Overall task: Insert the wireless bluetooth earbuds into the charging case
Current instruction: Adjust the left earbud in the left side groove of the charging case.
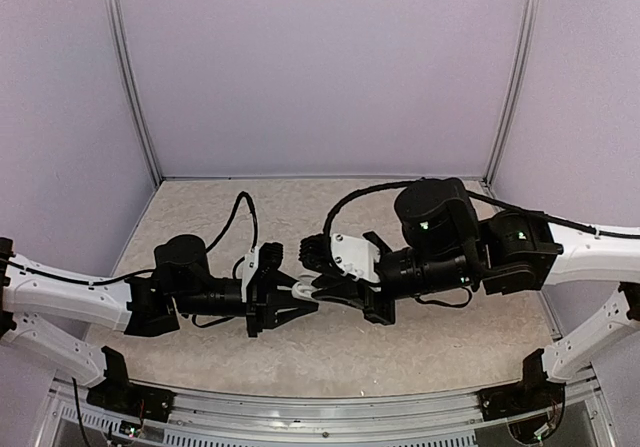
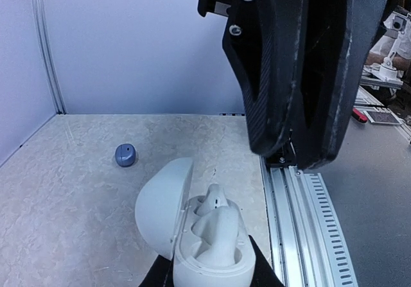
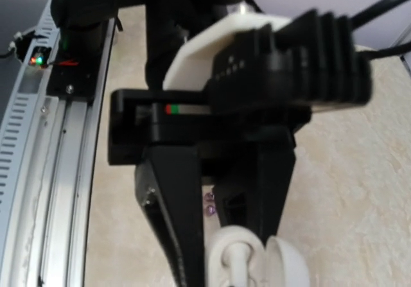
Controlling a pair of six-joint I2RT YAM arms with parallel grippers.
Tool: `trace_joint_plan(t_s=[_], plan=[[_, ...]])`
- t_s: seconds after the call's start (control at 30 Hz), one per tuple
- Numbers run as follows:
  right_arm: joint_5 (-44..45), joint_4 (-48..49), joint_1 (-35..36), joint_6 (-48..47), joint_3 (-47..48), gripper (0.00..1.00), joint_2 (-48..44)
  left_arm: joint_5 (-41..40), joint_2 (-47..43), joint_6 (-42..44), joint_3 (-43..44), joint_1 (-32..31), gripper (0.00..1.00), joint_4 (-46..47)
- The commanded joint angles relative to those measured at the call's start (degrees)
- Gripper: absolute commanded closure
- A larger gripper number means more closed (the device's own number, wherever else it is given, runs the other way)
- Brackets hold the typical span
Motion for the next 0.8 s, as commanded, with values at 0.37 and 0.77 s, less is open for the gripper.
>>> trace_joint_plan(t_s=[0.37,0.77], plan=[[6.5,-1.4,0.5,0.3,3.4,0.85,4.3,-0.7,0.1,0.3,1.9,-0.2,1.00,0.2],[6.7,-4.7,0.6,0.1,5.5,0.85,6.4,-1.6,0.6,0.8,2.3,-0.4,1.00,-0.9]])
